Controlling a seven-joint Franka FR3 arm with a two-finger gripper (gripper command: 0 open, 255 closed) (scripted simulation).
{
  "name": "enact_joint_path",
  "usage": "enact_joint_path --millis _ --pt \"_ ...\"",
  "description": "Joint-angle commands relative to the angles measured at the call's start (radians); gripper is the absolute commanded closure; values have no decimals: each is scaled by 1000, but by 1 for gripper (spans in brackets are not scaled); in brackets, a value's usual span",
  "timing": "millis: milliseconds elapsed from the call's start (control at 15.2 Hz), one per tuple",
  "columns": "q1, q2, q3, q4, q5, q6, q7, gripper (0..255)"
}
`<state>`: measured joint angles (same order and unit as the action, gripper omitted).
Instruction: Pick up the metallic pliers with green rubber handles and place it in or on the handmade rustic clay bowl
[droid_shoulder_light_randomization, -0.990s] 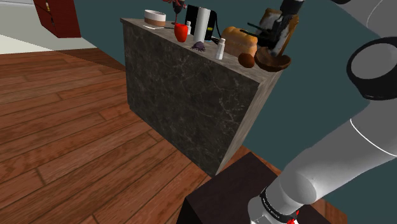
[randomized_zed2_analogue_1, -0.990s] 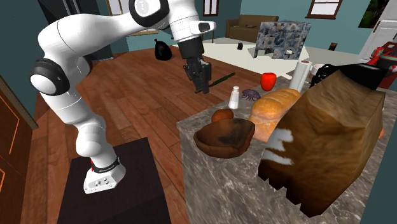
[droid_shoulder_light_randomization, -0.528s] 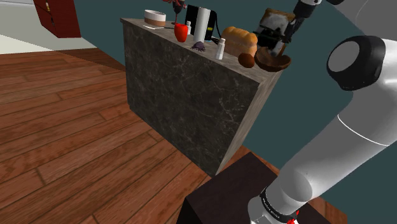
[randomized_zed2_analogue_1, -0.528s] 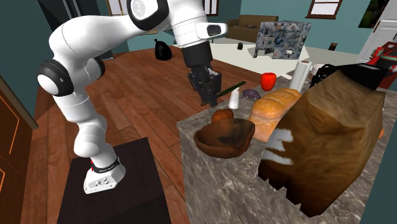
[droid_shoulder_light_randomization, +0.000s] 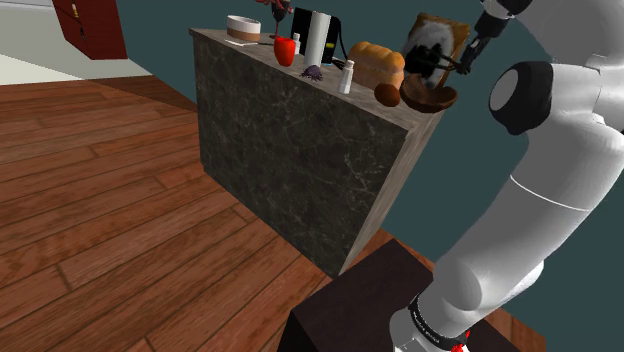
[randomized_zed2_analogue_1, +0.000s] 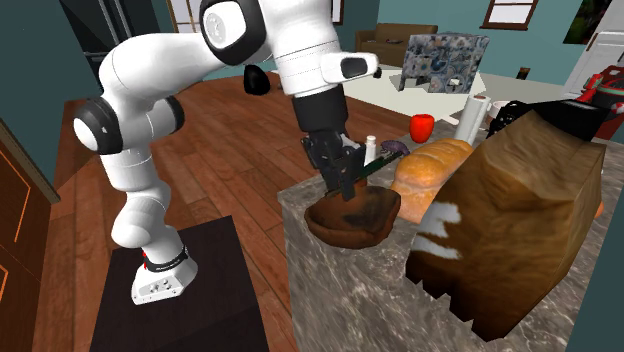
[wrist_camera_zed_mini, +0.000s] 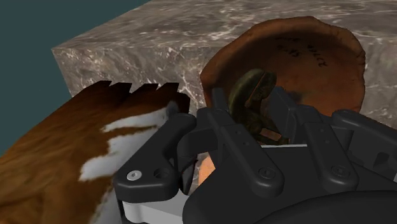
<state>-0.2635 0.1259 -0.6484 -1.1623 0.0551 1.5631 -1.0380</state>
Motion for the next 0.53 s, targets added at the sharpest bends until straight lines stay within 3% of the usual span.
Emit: enact_joint_path --millis 0,462 --pt "11 -25 3 -56 -18 36 5 255" --pt "41 -101 19 -239 -75 157 37 255"
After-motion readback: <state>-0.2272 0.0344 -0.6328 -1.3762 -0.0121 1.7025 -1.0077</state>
